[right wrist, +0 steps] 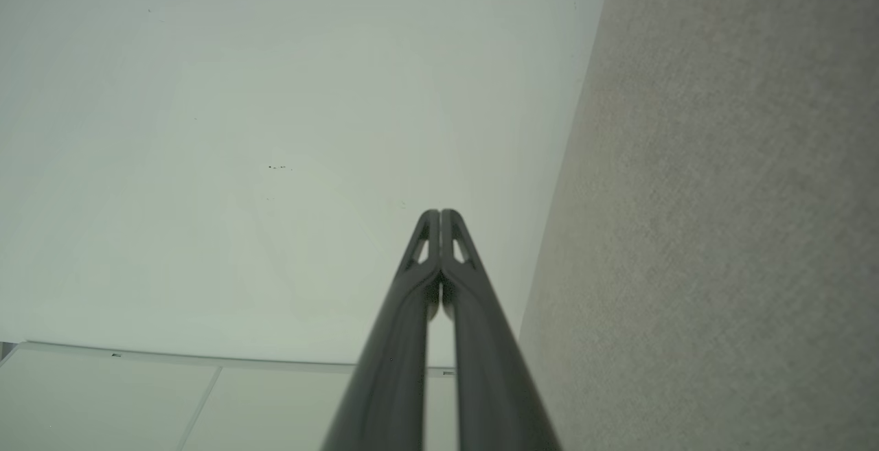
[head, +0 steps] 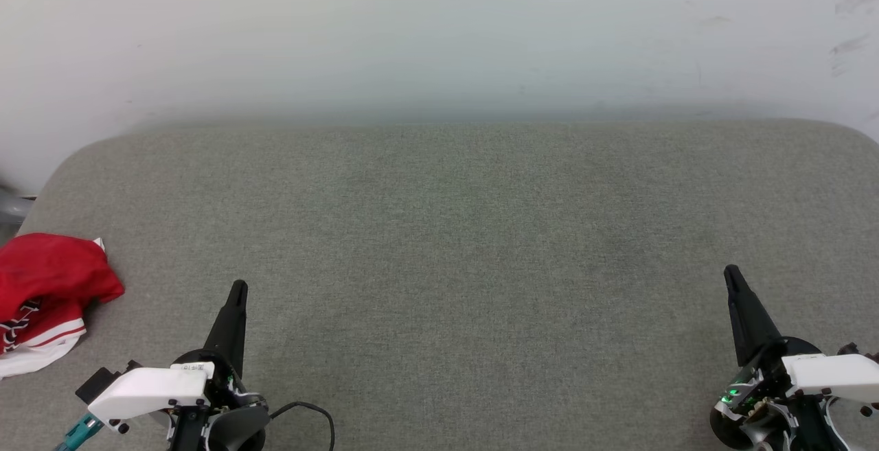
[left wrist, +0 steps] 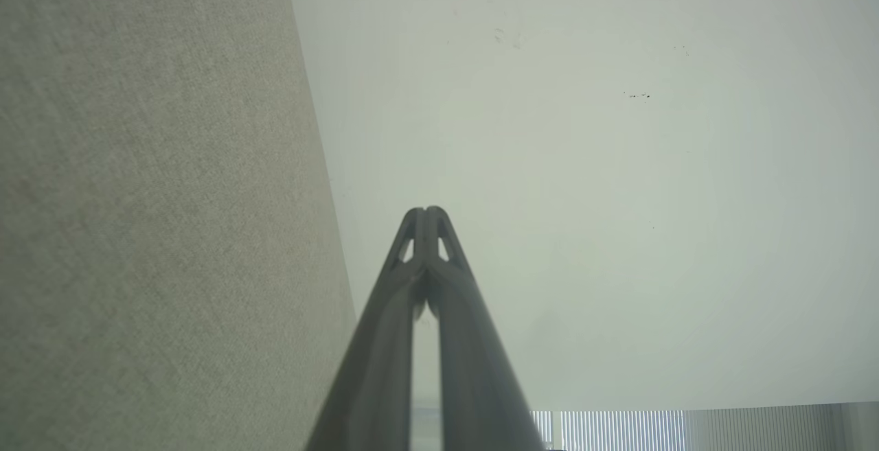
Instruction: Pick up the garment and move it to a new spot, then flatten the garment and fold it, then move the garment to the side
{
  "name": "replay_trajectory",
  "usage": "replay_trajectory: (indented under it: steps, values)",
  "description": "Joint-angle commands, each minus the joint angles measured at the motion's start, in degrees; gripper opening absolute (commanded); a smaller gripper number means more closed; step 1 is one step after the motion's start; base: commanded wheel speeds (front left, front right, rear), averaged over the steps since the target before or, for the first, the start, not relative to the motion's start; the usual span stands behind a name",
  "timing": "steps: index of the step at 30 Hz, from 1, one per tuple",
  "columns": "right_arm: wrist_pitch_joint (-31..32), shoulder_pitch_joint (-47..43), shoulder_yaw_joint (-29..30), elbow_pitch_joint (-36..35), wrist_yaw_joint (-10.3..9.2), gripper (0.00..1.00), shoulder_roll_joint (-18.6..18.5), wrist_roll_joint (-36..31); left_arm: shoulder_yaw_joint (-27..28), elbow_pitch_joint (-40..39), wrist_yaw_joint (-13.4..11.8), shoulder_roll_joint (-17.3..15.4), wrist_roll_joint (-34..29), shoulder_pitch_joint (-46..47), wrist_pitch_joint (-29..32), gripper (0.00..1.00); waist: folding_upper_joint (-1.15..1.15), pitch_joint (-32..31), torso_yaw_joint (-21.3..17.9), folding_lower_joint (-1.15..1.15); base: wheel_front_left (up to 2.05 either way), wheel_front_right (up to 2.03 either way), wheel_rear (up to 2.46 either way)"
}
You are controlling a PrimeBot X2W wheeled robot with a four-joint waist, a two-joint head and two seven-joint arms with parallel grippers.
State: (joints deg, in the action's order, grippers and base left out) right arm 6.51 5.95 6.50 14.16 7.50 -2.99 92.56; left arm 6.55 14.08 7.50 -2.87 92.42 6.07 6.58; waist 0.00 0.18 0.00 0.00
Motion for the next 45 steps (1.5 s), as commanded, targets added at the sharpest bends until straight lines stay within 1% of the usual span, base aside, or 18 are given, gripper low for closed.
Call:
replay_trajectory:
  steps: [1, 26, 27, 30, 38, 45]
  values:
    - [0.0, 0.7, 0.0, 0.0, -0.02, 0.0, 0.2, -0.3, 0.1, 0.0, 0.1, 0.1, 0.0, 0.4, 0.1, 0.0, 0.0, 0.0, 0.0, 0.0, 0.0, 0.0, 0.0]
    - [0.0, 0.7, 0.0, 0.0, -0.02, 0.0, 0.2, -0.3, 0.1, 0.0, 0.1, 0.1, 0.0, 0.4, 0.1, 0.0, 0.0, 0.0, 0.0, 0.0, 0.0, 0.0, 0.0]
    - [0.0, 0.0, 0.0, 0.0, 0.0, 1.0, 0.0, 0.0, 0.0, 0.0, 0.0, 0.0, 0.0, 0.0, 0.0, 1.0, 0.0, 0.0, 0.0, 0.0, 0.0, 0.0, 0.0]
    - [-0.2, -0.8, -0.1, 0.7, -0.01, 1.0, 0.0, 0.0, -0.3, 0.7, 0.0, 0.1, 0.0, -0.7, -0.2, 1.0, 0.0, 0.0, 0.0, 0.0, 0.0, 0.0, 0.0]
    - [-2.5, -1.9, -1.7, -2.0, -0.01, 1.0, 0.0, -0.8, -2.5, -1.7, 0.0, 0.1, -0.3, -1.1, -2.4, 1.0, 0.0, 0.1, 0.1, 0.0, 0.0, 0.0, 0.0]
    - [-4.5, -2.6, -2.9, -3.8, -0.01, 1.0, -0.5, -4.1, -4.6, -4.3, 0.0, -0.4, -1.9, -1.2, -4.4, 1.0, 0.0, 0.2, 0.2, 0.0, 0.0, 0.0, 0.0]
